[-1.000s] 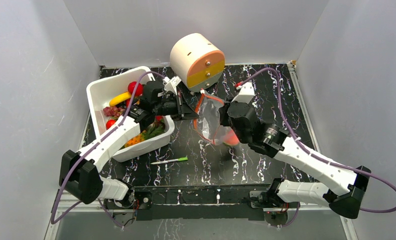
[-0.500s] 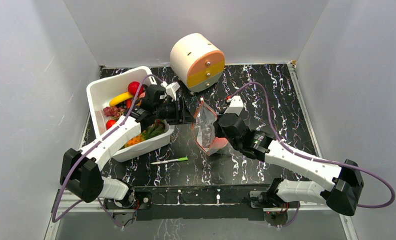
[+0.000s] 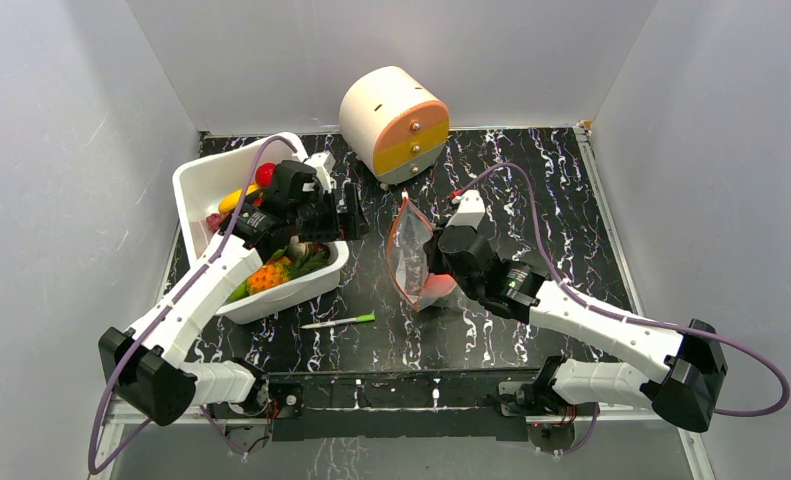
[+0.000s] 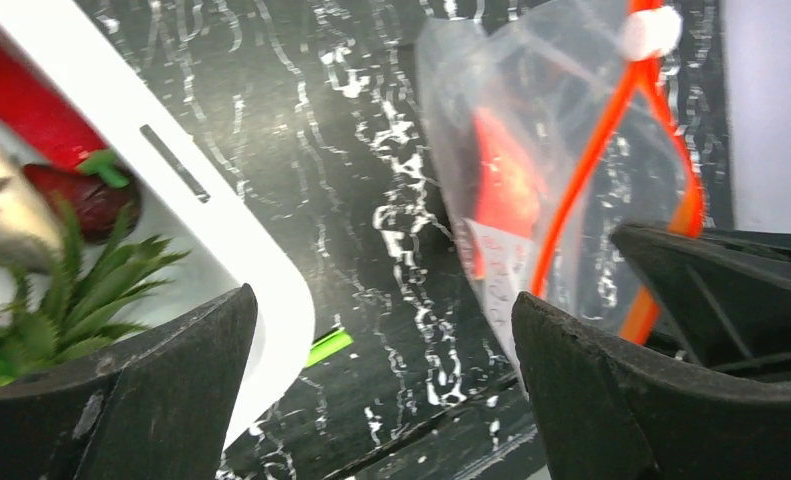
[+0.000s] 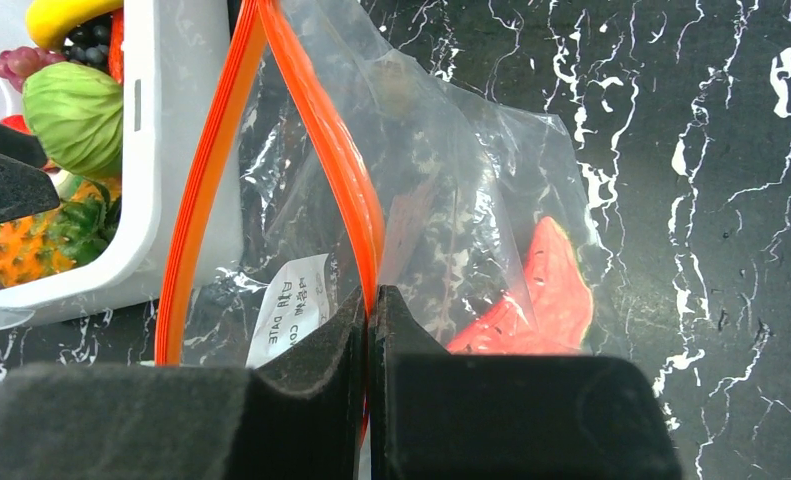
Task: Place the food in the zip-top bag and seal the zipper
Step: Adjust the zipper food storage bag at the center of the board, then pick up the fake vegetable from the bin.
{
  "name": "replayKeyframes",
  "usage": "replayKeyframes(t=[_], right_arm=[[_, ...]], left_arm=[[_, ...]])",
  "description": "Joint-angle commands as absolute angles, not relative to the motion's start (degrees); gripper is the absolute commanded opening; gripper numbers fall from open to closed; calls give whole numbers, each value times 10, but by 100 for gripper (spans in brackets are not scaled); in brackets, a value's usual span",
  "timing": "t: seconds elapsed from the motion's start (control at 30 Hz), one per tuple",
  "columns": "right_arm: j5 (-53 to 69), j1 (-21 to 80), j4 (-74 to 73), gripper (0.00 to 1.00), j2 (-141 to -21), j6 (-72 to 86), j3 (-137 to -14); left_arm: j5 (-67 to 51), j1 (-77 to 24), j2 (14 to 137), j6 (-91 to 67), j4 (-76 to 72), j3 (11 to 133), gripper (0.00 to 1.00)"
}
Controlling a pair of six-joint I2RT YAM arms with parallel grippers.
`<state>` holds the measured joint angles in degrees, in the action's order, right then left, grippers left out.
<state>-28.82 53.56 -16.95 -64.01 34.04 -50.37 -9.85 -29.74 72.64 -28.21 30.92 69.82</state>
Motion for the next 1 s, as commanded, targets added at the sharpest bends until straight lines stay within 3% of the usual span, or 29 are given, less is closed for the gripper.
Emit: replayKeyframes(t=[0.0,0.2,0.33,0.6,0.97], right_arm=[[-308,535,-169,0,-622,323,-535],[-304,536,-167,0,-614,322,-532],[-299,535,-170,0,-613,319,-531],[-285,536,-165,0,-624,306,-541],[-280,535,-169,0,-613,287,-545]], left_arm=[[-11,-296,712,-254,381,717,96],[48,-274,722,-239,421,729,84],[65,-215,725,-232,441,727,82],[118,-125,732,-222,425,716,98],[141,-62,788,-202,370,698,98]])
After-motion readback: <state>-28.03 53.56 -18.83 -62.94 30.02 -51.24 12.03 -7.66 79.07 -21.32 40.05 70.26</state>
